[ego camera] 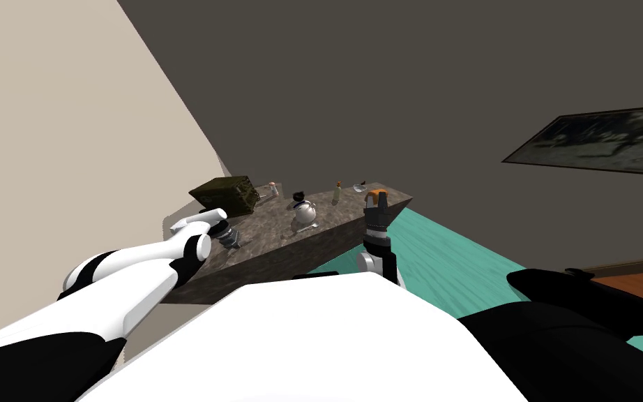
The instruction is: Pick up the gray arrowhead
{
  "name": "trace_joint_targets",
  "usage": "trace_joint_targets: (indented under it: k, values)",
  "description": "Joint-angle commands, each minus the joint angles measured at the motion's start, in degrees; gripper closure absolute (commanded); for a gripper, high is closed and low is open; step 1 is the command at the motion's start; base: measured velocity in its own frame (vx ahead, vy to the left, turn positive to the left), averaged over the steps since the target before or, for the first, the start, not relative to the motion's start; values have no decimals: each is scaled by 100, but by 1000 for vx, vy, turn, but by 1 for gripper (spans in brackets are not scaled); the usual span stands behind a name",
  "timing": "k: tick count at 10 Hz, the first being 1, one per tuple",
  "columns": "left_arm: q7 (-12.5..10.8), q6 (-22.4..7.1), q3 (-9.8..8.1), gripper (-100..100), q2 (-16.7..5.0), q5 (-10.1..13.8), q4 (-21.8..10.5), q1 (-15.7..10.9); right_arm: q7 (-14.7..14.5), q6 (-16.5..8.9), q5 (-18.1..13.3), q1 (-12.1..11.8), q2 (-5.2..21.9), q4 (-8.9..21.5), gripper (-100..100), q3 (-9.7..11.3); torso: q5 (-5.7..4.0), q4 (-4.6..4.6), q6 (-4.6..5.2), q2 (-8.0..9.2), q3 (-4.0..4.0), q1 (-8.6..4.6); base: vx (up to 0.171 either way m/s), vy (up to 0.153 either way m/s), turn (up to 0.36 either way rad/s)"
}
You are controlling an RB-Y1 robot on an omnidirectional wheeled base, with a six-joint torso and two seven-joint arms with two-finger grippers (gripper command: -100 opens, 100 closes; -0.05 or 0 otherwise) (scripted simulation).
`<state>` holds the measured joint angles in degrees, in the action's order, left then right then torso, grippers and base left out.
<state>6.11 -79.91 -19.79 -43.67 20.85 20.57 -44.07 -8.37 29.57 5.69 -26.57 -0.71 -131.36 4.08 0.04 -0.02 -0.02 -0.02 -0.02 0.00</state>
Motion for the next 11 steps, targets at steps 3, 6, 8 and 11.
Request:
trace_joint_targets:
  k: [3, 6, 8, 11]
  values:
    - [-357, -211, 432, 100, 361, 79, 329, -204, 0, 0, 0, 0, 0, 0, 0, 0, 1, 0, 12, -11, -5, -8, 14, -6, 62]
    - [-484, -302, 574, 100, 486, 109, 476, -255, 0, 0, 0, 0, 0, 0, 0, 0, 2, -4, 7, -8, -6, -6, 7, 18, 76]
    - [-484, -302, 574, 100, 486, 109, 476, -255, 0, 0, 0, 0, 0, 0, 0, 0, 9, -6, 3, -6, -6, 9, -2, 13, 8]
    - [-737, -485, 858, 100, 735, 169, 803, -358, 0, 0, 0, 0, 1, 0, 0, -1, 9, -2, 3, -6, -4, 25, 5, 67, 134]
